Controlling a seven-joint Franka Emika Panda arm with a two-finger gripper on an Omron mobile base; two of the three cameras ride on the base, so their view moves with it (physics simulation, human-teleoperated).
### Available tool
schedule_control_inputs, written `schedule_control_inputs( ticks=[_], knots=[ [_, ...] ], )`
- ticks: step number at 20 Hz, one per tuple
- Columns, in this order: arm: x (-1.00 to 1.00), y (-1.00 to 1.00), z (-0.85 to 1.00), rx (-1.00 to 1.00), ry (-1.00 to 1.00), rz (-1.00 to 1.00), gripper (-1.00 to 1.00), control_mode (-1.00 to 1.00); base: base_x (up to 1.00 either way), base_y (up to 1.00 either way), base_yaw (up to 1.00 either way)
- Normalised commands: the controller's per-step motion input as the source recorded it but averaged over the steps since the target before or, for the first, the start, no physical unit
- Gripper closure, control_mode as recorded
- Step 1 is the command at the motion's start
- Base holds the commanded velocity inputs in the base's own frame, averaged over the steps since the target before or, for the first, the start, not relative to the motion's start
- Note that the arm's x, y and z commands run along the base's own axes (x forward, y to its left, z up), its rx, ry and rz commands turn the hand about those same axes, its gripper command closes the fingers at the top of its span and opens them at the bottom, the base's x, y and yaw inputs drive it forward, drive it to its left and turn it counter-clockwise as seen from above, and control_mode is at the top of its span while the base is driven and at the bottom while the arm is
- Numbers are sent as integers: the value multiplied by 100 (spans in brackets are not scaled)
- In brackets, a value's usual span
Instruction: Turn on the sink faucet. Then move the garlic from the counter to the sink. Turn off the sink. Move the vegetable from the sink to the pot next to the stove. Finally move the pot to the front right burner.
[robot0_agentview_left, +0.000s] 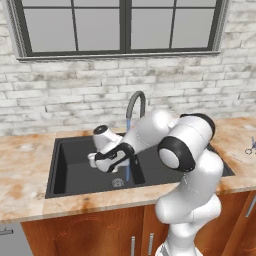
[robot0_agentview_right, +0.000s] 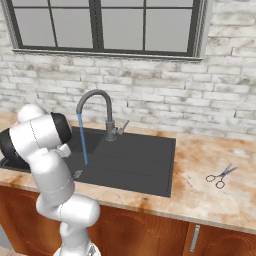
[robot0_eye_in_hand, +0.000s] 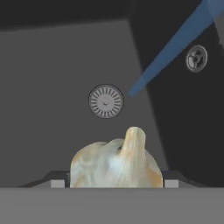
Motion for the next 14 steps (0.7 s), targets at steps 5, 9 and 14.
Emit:
schedule_control_inputs(
  ticks=[5,9,14],
  knots=[
    [28,17,-25,0,4,-4,100,-100,0,0,0],
    [21,14,-33,-1,4,-2,100,-100,0,0,0],
    [17,12,-31,-1,1,-3,100,-100,0,0,0]
  ],
)
